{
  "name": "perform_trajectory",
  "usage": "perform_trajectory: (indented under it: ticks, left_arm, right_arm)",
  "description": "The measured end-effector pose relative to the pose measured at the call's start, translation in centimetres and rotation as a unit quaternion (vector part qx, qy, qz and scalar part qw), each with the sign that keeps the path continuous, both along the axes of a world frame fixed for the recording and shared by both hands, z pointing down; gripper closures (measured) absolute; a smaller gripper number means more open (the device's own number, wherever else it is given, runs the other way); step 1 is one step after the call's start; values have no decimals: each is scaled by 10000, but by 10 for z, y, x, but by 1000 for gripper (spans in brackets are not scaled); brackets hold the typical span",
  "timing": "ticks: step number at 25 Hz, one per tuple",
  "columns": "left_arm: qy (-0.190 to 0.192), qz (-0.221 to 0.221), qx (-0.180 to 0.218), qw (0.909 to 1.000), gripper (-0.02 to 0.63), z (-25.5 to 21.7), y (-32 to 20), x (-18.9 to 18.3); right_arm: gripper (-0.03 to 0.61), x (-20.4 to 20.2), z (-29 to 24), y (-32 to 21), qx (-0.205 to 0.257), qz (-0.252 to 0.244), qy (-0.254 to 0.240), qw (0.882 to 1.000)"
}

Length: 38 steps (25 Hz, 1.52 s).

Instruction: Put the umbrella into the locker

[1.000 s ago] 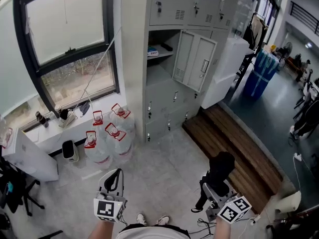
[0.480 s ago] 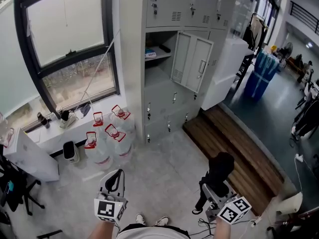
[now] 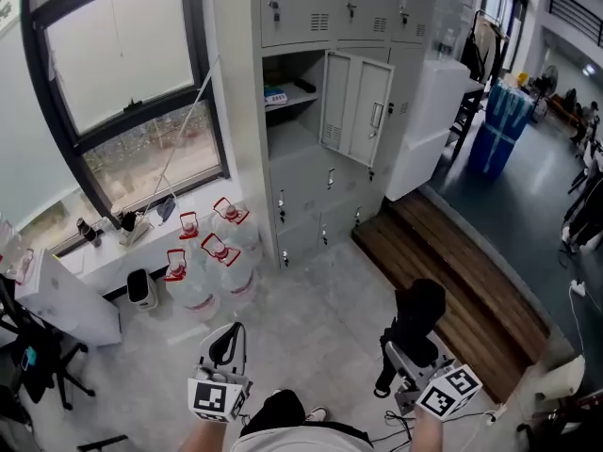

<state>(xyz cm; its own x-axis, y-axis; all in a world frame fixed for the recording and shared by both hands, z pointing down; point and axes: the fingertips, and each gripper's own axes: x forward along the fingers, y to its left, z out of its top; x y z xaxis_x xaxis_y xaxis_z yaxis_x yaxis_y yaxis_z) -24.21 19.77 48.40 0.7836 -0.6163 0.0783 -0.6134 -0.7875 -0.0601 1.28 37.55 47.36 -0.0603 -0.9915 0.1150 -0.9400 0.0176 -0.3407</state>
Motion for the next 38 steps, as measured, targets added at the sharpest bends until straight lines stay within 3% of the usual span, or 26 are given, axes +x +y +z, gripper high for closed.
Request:
perform_trajectory:
  ticks: [6,13,24,28,34,38]
  left_arm:
    - [5,134,-50,9999,591,4,-12,35]
    - [3,356,-298,9989,591,29,-64,95]
    - [496,482,-346,9970,591,13,-236,187]
    - [495,566,-636,9951,591,22,-293,202]
    - [497,854,-645,9930,591,15,-323,243]
    - [570,788,-499,9940,591,4,-335,263]
  right_arm:
    - [325,15,8,-9,-107,-100,-65,9999]
    - [325,50,25,-59,-349,-109,-97,9993]
    - [325,128,-7,-222,-491,-122,193,9985]
    - [325,133,-19,-280,-339,-234,288,9987]
    - [325,153,-21,-330,-288,-356,238,9987]
    - [325,175,-15,-365,-266,-614,203,9976]
